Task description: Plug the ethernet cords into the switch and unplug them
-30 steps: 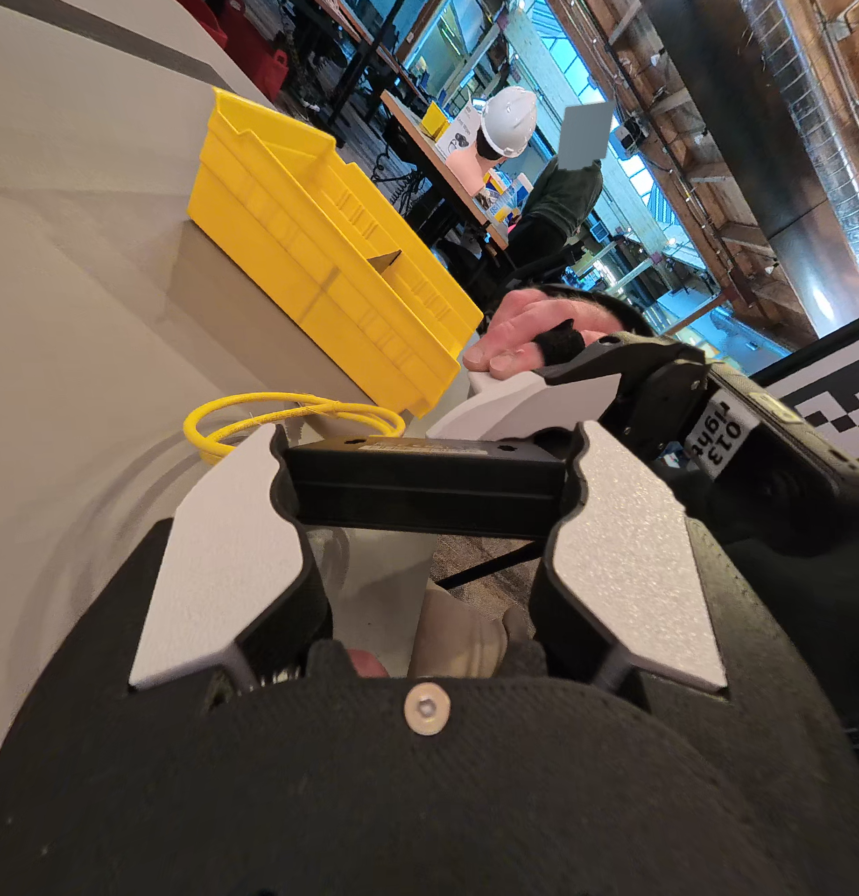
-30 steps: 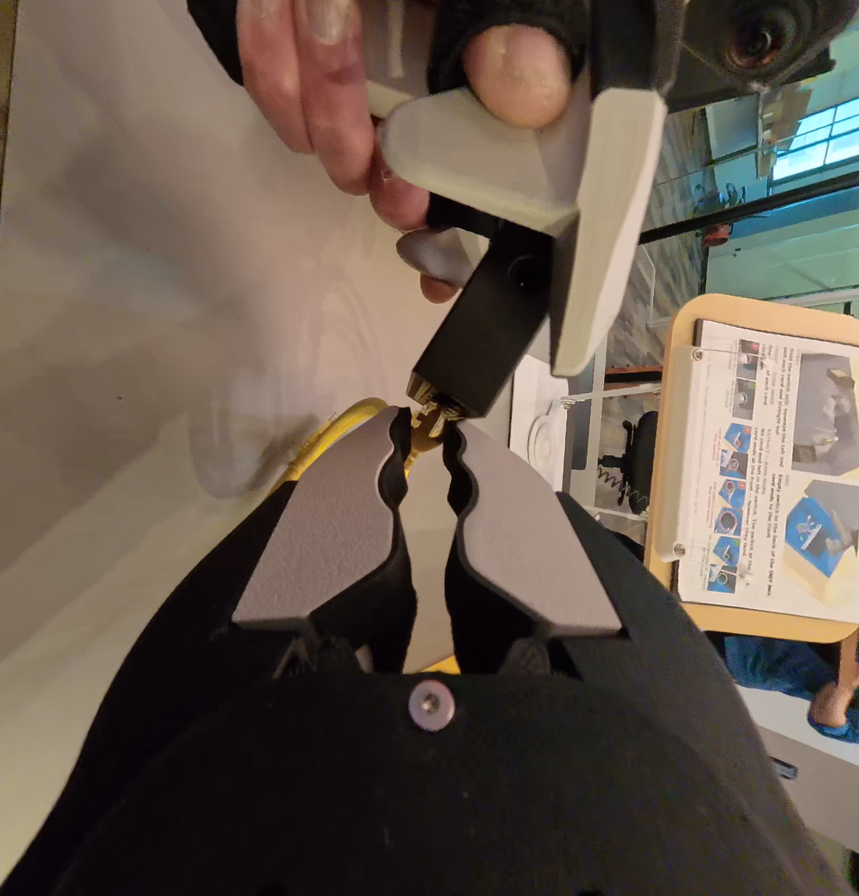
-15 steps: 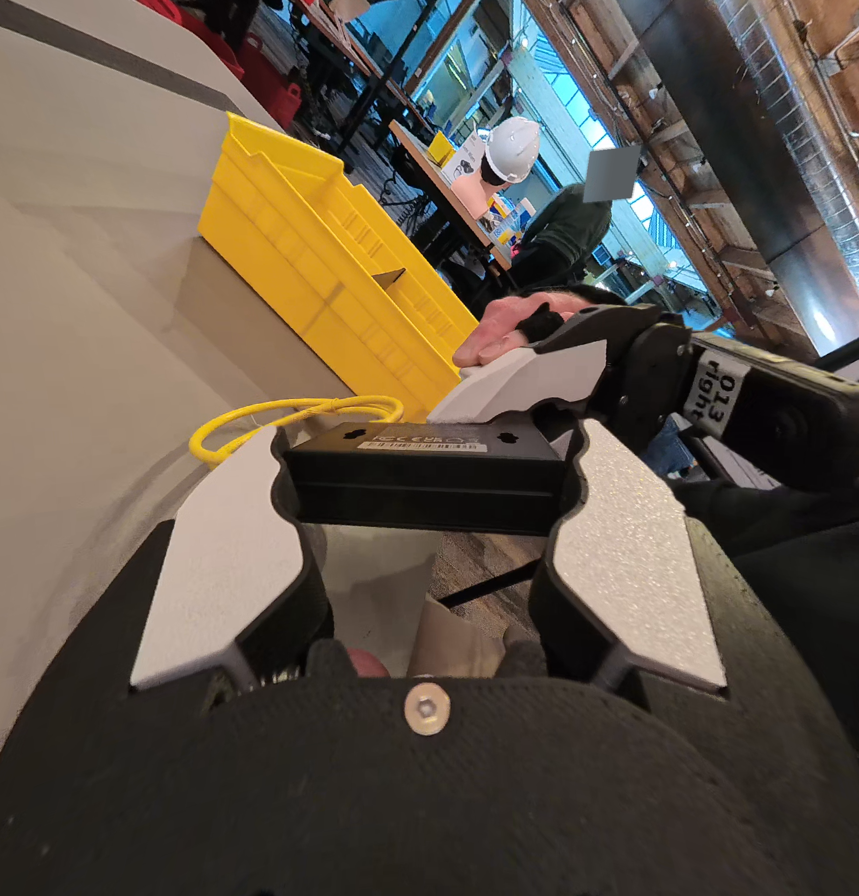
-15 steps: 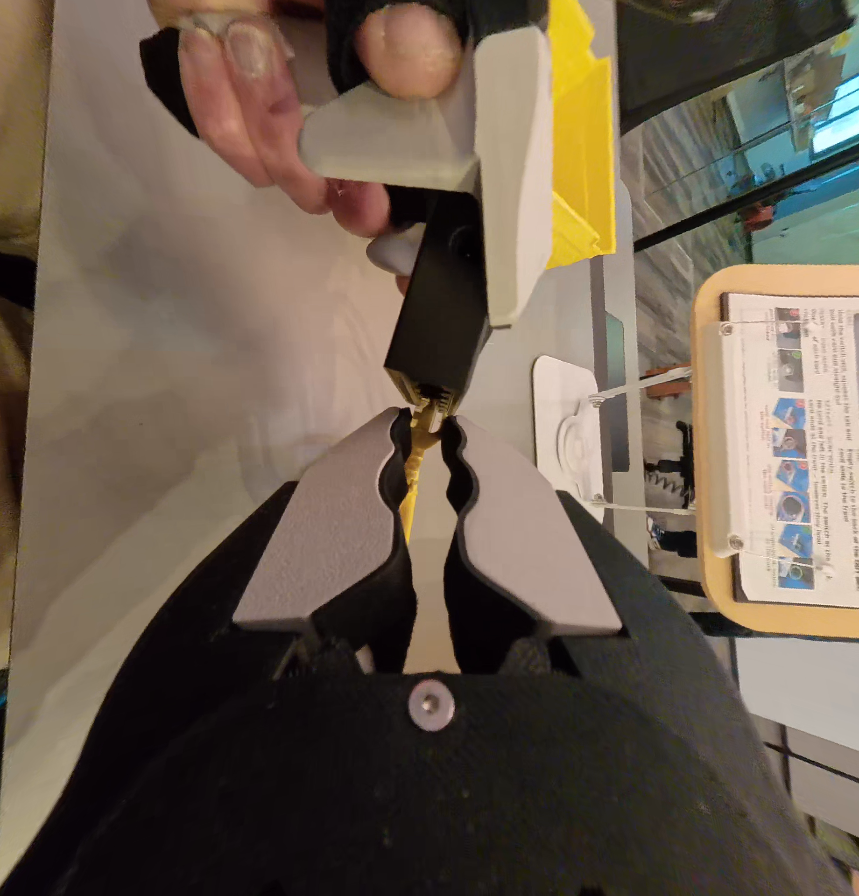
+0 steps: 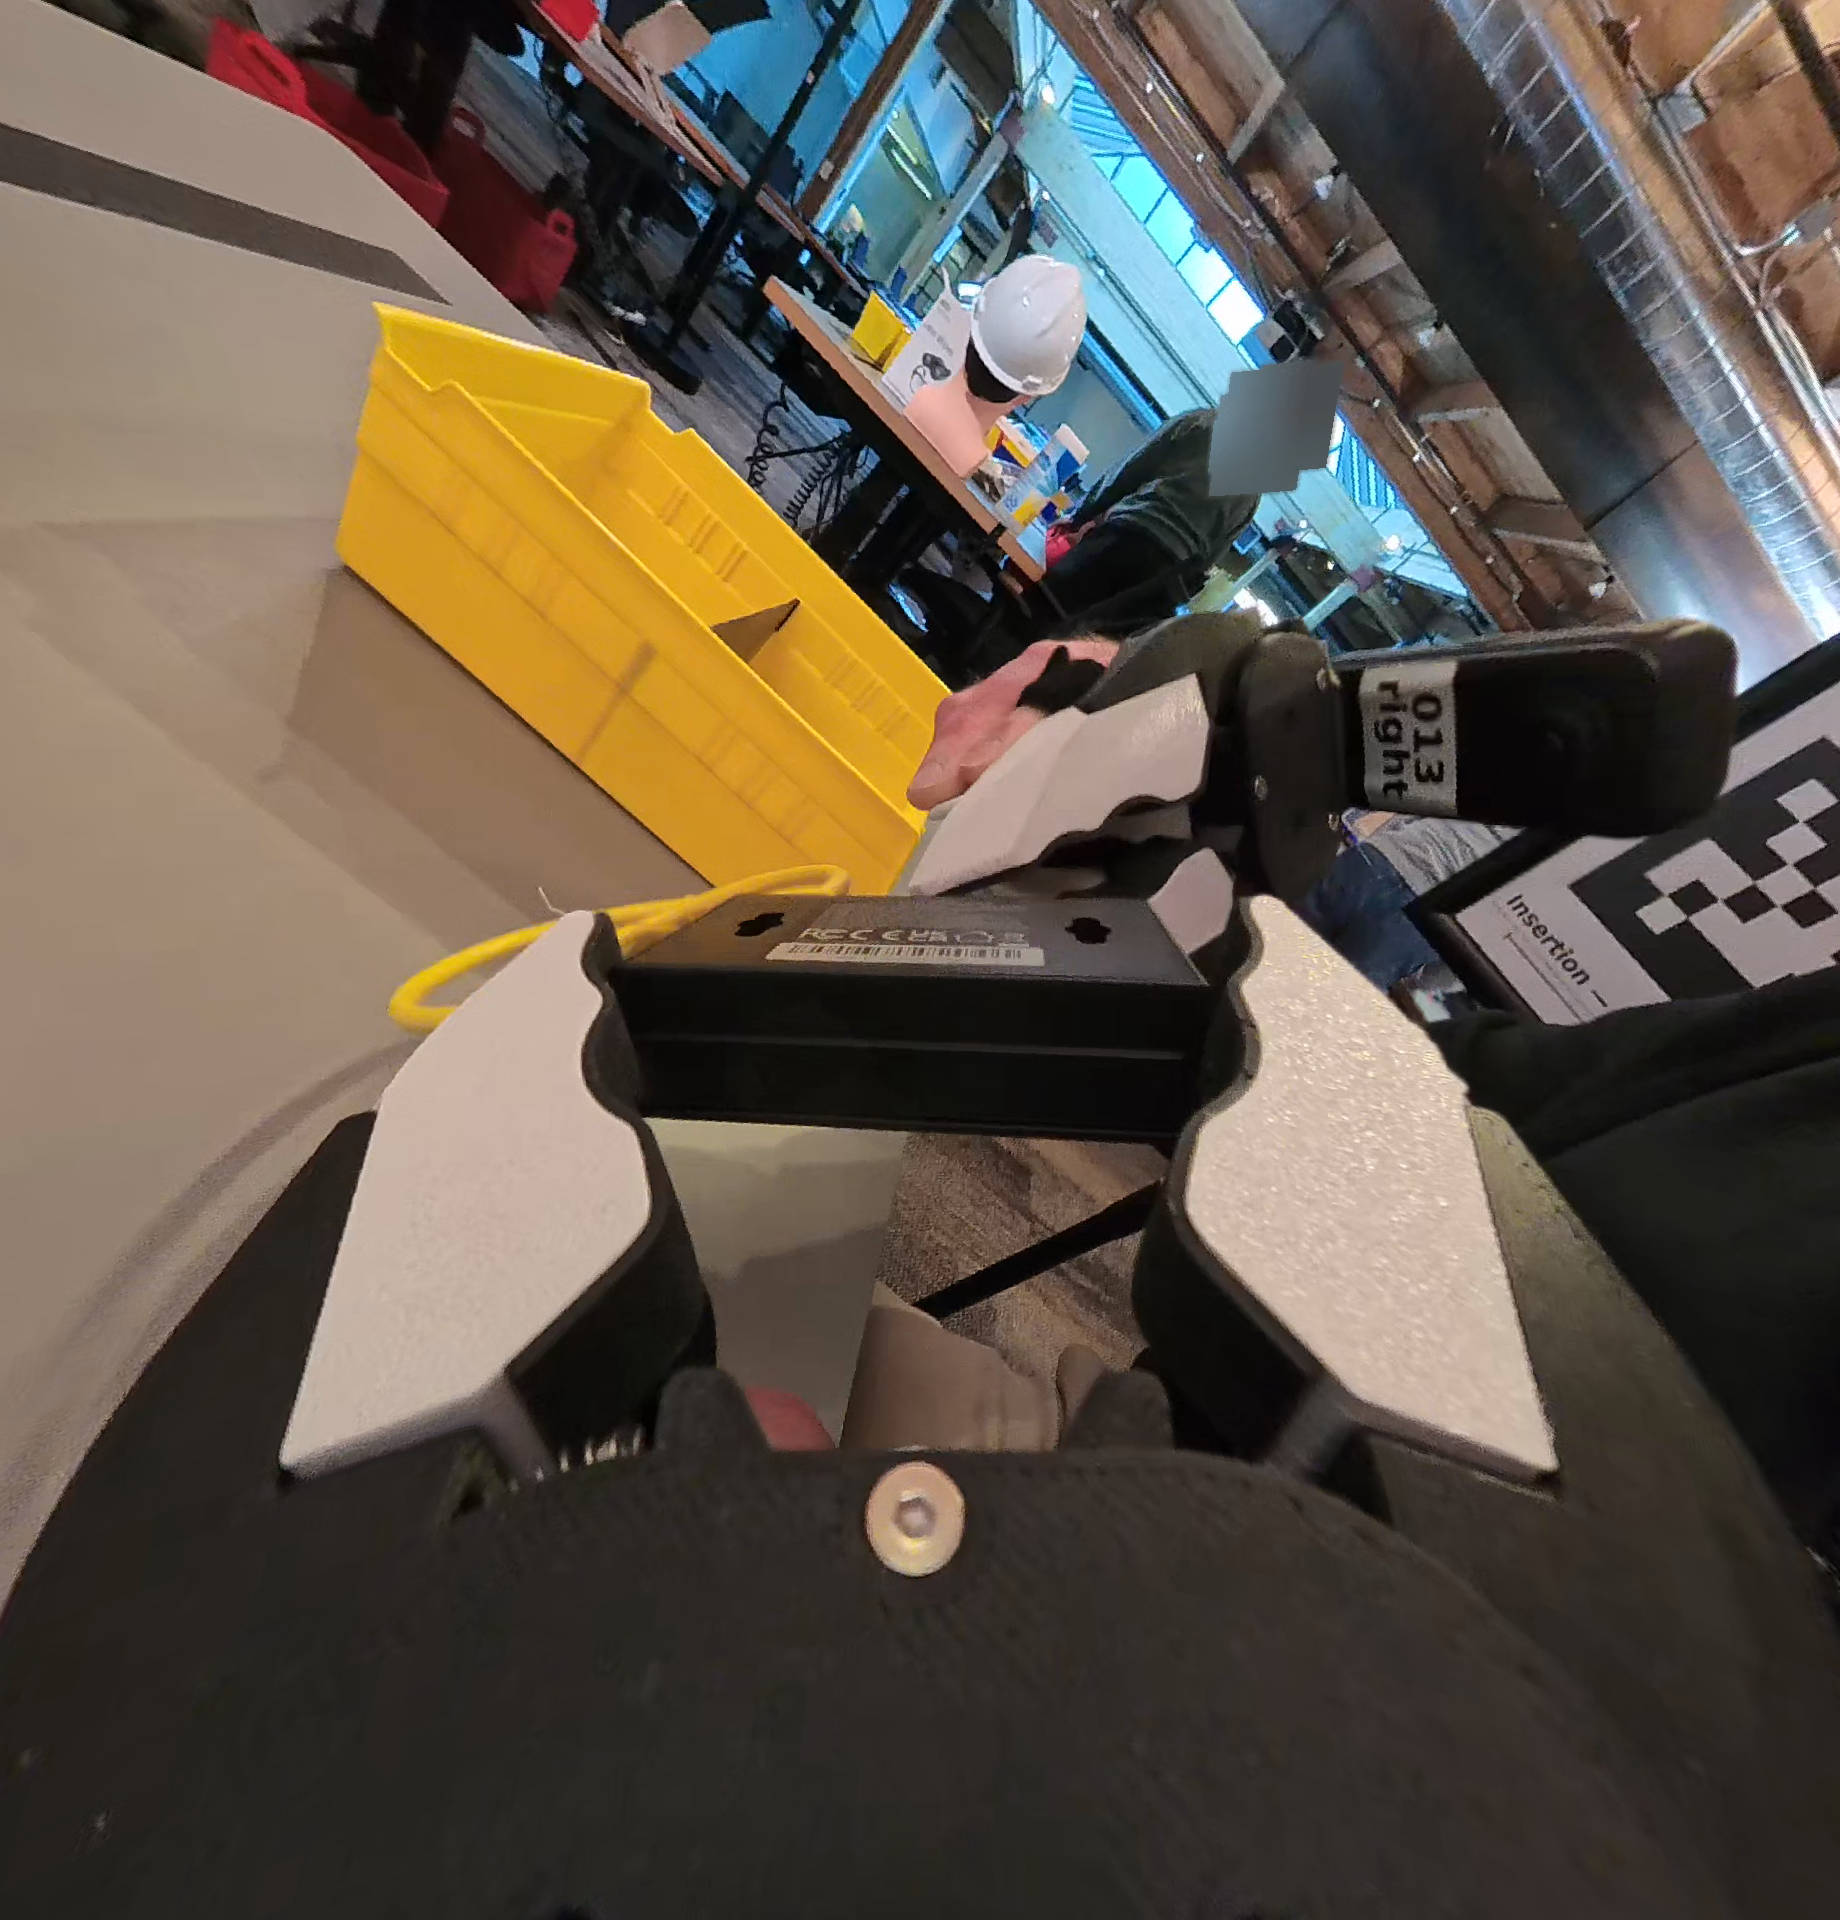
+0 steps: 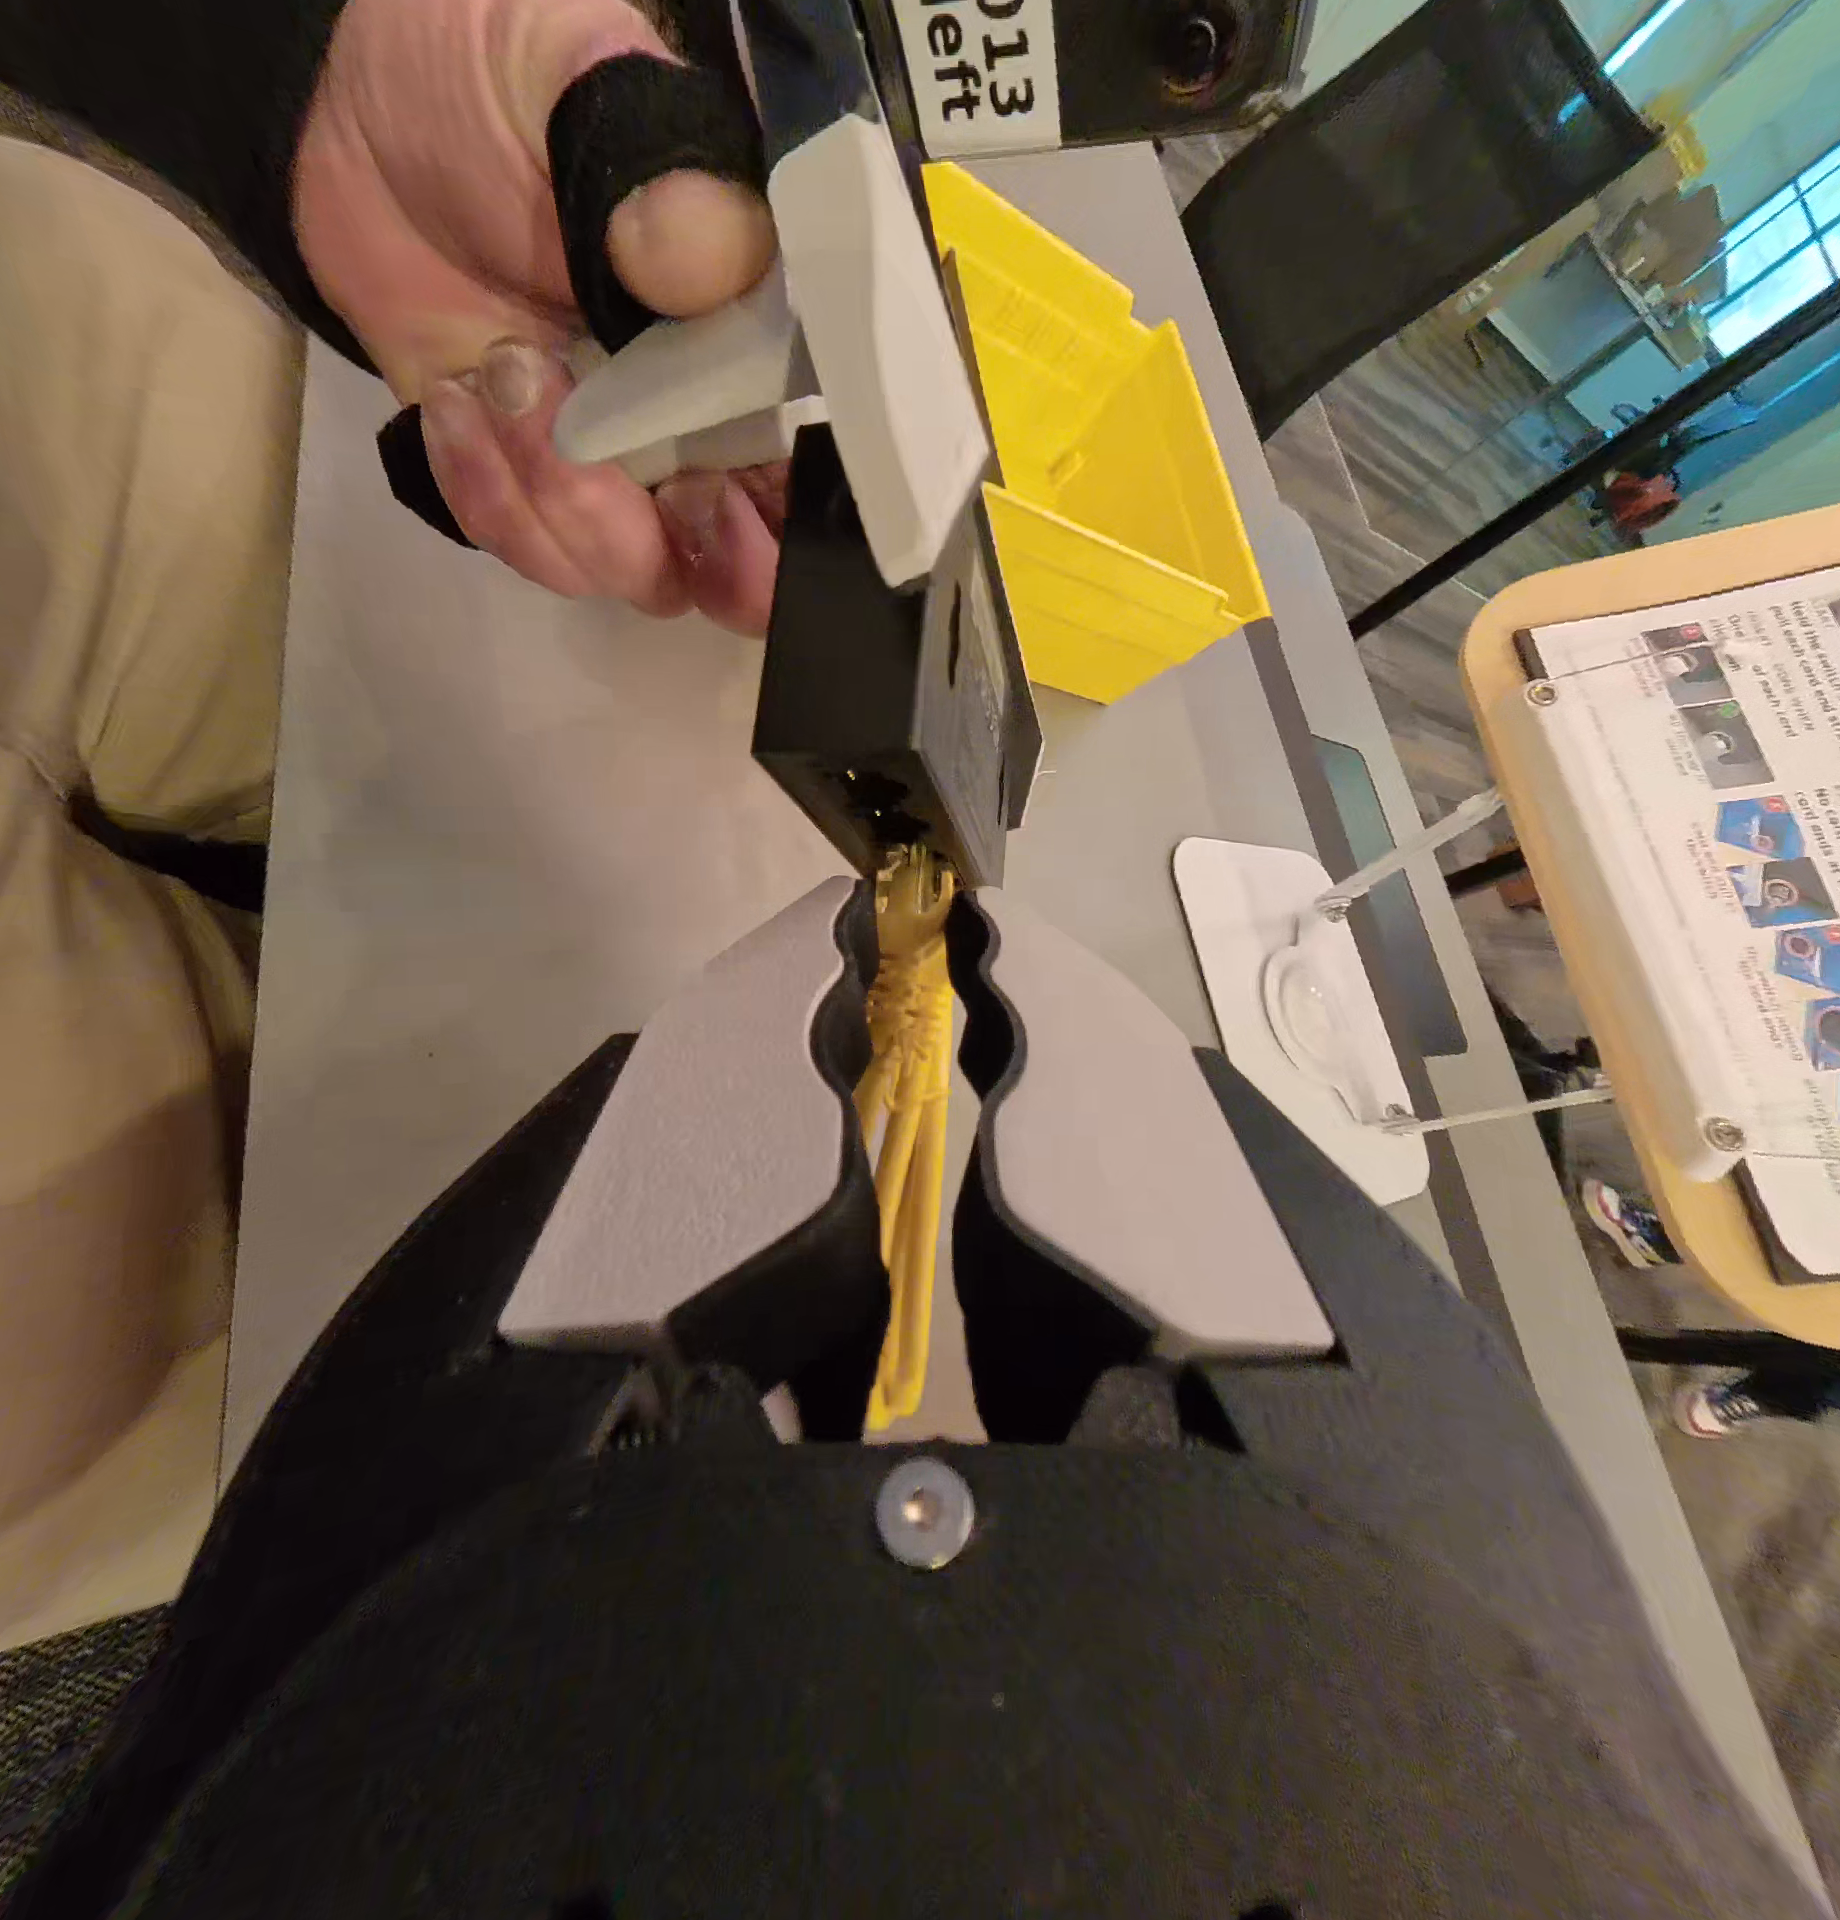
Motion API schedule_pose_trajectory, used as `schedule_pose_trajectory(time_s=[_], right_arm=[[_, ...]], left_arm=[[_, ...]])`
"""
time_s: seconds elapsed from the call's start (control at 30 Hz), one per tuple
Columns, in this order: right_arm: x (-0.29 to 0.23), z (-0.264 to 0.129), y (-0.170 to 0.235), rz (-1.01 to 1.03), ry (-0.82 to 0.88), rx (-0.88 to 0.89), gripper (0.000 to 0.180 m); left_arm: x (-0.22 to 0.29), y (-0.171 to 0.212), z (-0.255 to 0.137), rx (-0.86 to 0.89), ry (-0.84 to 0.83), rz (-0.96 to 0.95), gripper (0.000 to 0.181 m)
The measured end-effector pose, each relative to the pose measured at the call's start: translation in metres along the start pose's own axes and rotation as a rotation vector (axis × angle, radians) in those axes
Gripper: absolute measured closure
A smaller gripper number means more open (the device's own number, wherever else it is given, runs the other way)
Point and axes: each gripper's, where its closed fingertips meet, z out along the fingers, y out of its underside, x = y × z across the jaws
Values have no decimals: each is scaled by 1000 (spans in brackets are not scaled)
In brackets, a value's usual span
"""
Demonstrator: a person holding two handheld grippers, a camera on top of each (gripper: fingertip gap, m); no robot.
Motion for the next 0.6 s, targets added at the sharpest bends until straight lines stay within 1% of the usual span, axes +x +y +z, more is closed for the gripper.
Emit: schedule_pose_trajectory(time_s=[0.07, 0.23, 0.6], right_arm=[[-3, 5, 0, 0, -4, -28, 166], [-10, 10, -2, -103, 6, -89, 164], [-10, 9, -4, -359, 171, -202, 167]], left_arm=[[-3, -2, -2, 24, 5, -32, 75], [-2, -2, -3, 15, -7, 0, 74], [0, -4, -4, 16, 2, -6, 75]])
